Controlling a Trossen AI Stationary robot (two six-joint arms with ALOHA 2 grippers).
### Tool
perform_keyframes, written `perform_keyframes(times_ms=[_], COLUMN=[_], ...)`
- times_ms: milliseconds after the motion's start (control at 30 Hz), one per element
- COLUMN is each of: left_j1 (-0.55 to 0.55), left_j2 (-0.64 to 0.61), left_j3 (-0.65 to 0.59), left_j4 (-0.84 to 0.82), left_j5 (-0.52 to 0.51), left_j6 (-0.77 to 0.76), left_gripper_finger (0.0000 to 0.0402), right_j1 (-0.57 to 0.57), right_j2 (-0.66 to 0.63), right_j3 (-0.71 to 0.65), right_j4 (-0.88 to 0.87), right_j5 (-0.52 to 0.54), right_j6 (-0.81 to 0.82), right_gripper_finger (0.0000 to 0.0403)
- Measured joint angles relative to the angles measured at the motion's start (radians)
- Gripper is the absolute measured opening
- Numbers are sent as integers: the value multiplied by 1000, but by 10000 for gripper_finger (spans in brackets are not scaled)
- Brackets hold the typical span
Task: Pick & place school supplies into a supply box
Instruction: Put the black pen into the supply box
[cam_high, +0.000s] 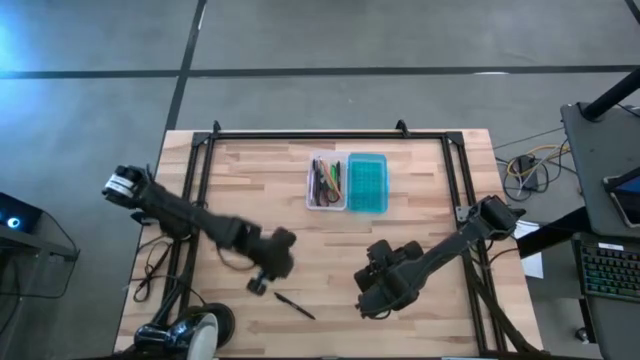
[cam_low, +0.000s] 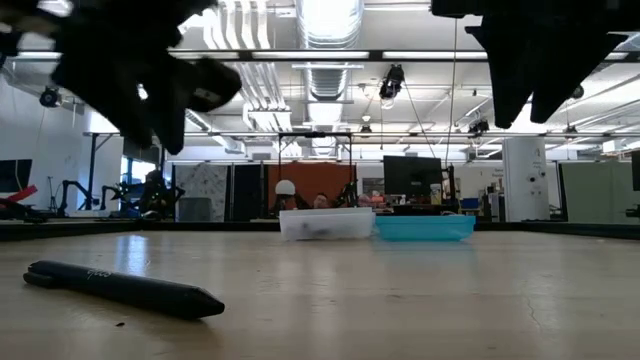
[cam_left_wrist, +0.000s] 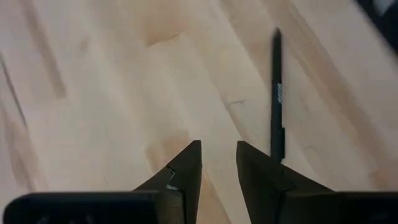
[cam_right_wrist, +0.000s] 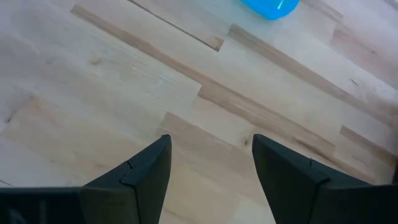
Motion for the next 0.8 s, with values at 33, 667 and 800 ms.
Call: perform_keyframes(times_ms=[33,667,800], left_j1=[-41,-198,-205], left_j2=[11,227,282], left_j3=[-6,0,4], left_j4=[26,288,301], left_j5=[-49,-24,-28], left_j6=[38,-55,-97], left_gripper_finger=[85,85,85], right_j1=[-4,-12,-11], right_j2=[0,1,1], right_j3=[0,-1,-1], right_j4=[4,20,20], right_j5=[0,-53,-53], right_j6=[-12,-105,-108], right_gripper_finger=[215,214,214])
